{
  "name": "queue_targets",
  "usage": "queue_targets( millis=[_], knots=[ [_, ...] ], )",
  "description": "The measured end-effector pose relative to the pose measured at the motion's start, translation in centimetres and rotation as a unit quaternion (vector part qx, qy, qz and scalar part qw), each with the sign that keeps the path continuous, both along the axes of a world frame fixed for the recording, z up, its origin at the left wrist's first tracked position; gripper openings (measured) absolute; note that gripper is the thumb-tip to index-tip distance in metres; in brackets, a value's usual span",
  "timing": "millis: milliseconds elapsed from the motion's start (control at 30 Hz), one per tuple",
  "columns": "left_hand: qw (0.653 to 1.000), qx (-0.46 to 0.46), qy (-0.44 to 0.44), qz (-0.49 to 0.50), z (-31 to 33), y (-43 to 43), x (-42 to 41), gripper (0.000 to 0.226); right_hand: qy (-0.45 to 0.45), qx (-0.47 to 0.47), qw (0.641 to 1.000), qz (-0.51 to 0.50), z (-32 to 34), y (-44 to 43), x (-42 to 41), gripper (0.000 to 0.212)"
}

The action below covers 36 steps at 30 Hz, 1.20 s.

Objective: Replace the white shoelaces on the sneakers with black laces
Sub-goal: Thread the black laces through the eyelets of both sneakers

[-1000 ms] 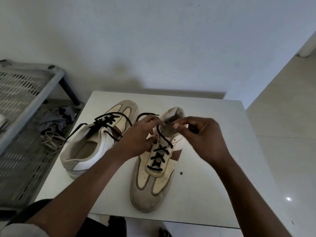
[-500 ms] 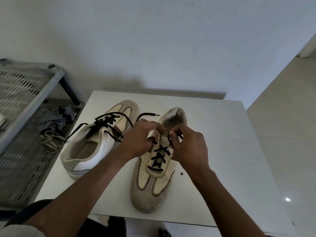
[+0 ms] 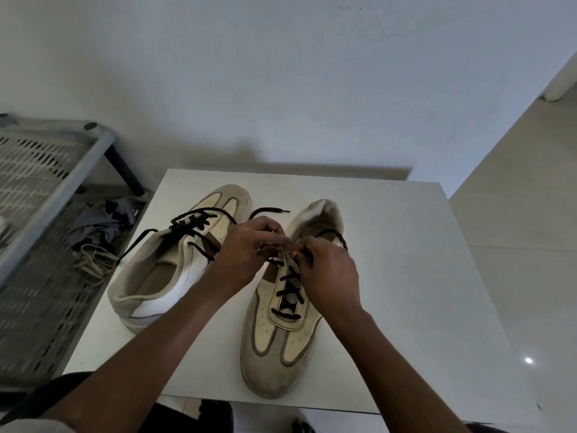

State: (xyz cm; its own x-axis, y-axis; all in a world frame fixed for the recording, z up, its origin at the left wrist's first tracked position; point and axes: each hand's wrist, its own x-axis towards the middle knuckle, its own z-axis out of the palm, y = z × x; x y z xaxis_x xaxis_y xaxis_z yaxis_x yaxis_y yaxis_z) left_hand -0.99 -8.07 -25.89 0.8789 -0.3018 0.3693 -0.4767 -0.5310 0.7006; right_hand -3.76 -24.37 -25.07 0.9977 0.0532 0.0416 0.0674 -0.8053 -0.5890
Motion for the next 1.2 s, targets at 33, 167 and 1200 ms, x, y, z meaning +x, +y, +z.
queue_targets(
  millis=[33, 167, 1200],
  knots=[
    [1.000, -0.015, 0.010, 0.009, -0.2, 0.0, 0.0, 0.027, 0.004, 0.017, 1.000, -0.009, -0.1, 0.1, 0.1, 0.012],
    [0.994, -0.079, 0.074, 0.033, -0.3, -0.3, -0.4, 0.033, 0.023, 0.043, 0.998, -0.029, -0.6, 0.7, 0.3, 0.012],
    [0.914, -0.303, 0.246, 0.112, -1.5, -0.2, -1.9, 0.034, -0.106, 0.022, 0.994, -0.009, -1.3, 2.1, -0.1, 0.017]
  ],
)
